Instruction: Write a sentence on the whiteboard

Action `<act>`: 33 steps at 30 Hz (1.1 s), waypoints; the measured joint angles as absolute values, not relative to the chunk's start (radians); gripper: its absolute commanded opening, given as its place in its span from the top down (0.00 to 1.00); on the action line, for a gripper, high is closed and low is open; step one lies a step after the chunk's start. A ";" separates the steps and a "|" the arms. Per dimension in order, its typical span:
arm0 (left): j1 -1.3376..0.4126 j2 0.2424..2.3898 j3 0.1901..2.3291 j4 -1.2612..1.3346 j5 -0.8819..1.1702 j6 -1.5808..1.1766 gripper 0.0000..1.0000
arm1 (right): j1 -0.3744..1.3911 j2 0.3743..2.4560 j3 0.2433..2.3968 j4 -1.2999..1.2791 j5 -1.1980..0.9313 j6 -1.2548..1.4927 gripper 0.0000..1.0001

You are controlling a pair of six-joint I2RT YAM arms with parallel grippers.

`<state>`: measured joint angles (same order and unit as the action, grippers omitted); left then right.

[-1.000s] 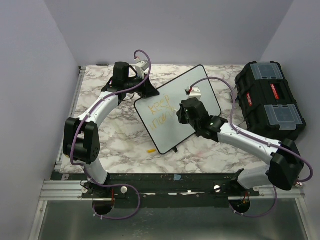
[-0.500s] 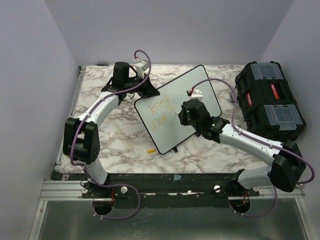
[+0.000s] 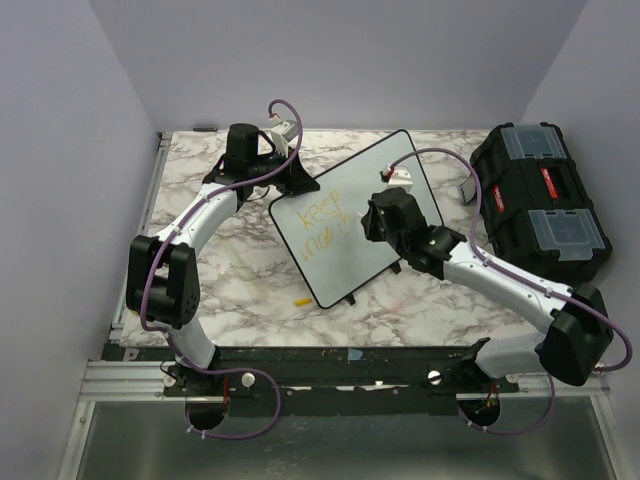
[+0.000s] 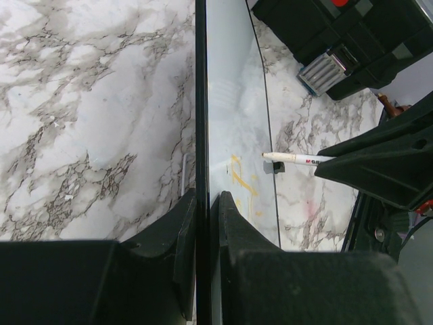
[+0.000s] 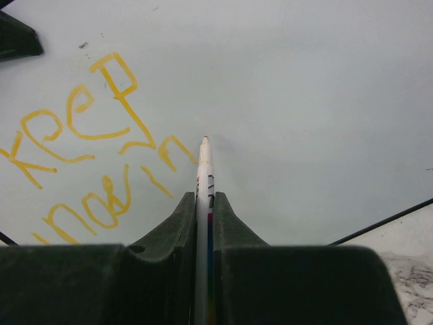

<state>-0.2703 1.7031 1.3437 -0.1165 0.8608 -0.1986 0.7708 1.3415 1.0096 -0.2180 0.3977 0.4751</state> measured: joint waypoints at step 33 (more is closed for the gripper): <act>-0.270 1.703 1.344 -0.119 0.862 -0.198 1.00 | 0.731 1.407 1.074 -0.202 0.343 0.440 0.99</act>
<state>-0.2703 1.7031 1.3441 -0.1192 0.8619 -0.1982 0.7311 1.4075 1.0737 -0.2020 0.3431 0.4400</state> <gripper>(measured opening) 0.144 0.125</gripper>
